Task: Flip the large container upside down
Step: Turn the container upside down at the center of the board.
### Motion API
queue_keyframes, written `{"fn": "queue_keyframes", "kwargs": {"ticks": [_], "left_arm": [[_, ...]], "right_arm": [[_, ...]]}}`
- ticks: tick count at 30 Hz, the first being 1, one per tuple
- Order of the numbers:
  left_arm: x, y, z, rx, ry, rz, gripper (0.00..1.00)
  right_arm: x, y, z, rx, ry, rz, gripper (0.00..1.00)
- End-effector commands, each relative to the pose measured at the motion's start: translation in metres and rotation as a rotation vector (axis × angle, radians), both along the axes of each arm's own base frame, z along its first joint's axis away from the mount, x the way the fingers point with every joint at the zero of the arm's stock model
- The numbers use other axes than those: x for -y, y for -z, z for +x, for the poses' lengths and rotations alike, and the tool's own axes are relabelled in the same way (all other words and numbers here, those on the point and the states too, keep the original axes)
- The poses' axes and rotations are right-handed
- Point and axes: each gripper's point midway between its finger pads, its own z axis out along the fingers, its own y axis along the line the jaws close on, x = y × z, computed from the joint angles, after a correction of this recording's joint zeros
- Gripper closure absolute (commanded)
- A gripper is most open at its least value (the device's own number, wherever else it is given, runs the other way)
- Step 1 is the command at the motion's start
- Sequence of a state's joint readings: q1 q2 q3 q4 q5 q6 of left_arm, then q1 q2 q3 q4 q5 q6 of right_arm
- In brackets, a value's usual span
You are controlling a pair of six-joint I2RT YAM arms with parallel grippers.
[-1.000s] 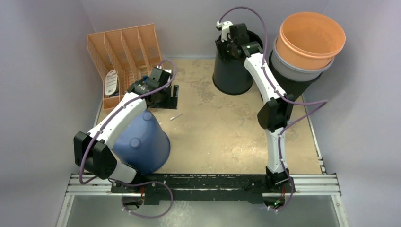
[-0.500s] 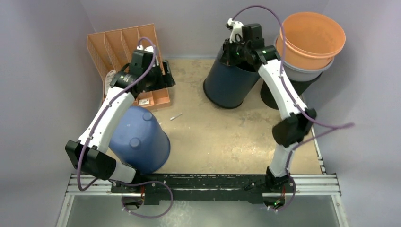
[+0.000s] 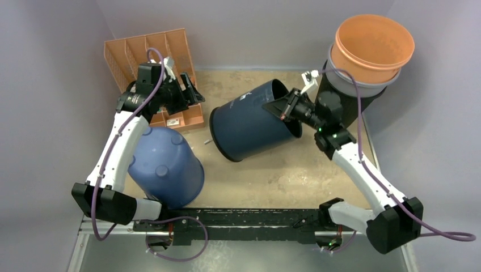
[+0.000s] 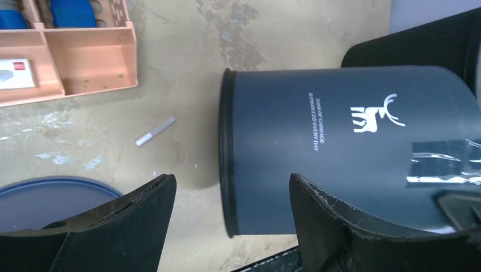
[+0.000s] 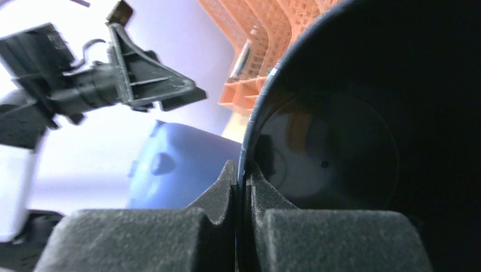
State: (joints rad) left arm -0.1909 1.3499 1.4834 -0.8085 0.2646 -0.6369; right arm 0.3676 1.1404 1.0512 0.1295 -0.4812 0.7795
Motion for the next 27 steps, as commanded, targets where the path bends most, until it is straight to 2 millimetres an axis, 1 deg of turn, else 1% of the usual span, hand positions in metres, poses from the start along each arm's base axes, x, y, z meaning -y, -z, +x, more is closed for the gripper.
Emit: {"fn": "queue_keyframes", "kwargs": {"ticks": [1, 4, 6, 7, 9, 14, 18, 21, 23, 25, 27], "left_arm": [[0.012, -0.027, -0.004, 0.069, 0.056, -0.096, 0.28], [0.016, -0.023, -0.004, 0.068, 0.076, -0.109, 0.28], [0.015, -0.013, -0.005, 0.053, 0.083, -0.095, 0.28], [0.014, -0.004, -0.006, 0.035, 0.083, -0.087, 0.28], [0.015, 0.006, -0.009, 0.017, 0.090, -0.082, 0.28], [0.018, 0.021, -0.015, 0.005, 0.122, -0.089, 0.28], [0.023, 0.024, -0.020, 0.009, 0.171, -0.099, 0.28], [0.032, 0.025, -0.024, 0.019, 0.226, -0.140, 0.28], [0.040, 0.027, -0.026, 0.013, 0.235, -0.200, 0.28], [0.051, 0.031, -0.028, 0.016, 0.248, -0.296, 0.28], [0.065, 0.017, -0.029, 0.081, 0.274, -0.361, 0.28]], "right_arm": [[0.014, -0.059, -0.017, 0.134, 0.051, 0.382, 1.00], [0.020, -0.041, -0.023, 0.080, 0.075, 0.425, 1.00], [0.024, -0.029, -0.027, 0.042, 0.092, 0.461, 1.00], [0.027, -0.022, -0.028, 0.021, 0.108, 0.477, 1.00], [0.033, -0.007, -0.030, -0.021, 0.135, 0.505, 1.00], [0.038, 0.031, -0.036, -0.114, 0.165, 0.504, 1.00], [0.047, 0.048, -0.040, -0.144, 0.205, 0.492, 1.00], [0.053, 0.059, -0.043, -0.161, 0.235, 0.477, 1.00], [0.056, 0.070, -0.045, -0.180, 0.246, 0.471, 1.00], [0.056, 0.079, -0.045, -0.204, 0.249, 0.473, 1.00], [0.055, 0.087, -0.046, -0.232, 0.244, 0.488, 1.00]]}}
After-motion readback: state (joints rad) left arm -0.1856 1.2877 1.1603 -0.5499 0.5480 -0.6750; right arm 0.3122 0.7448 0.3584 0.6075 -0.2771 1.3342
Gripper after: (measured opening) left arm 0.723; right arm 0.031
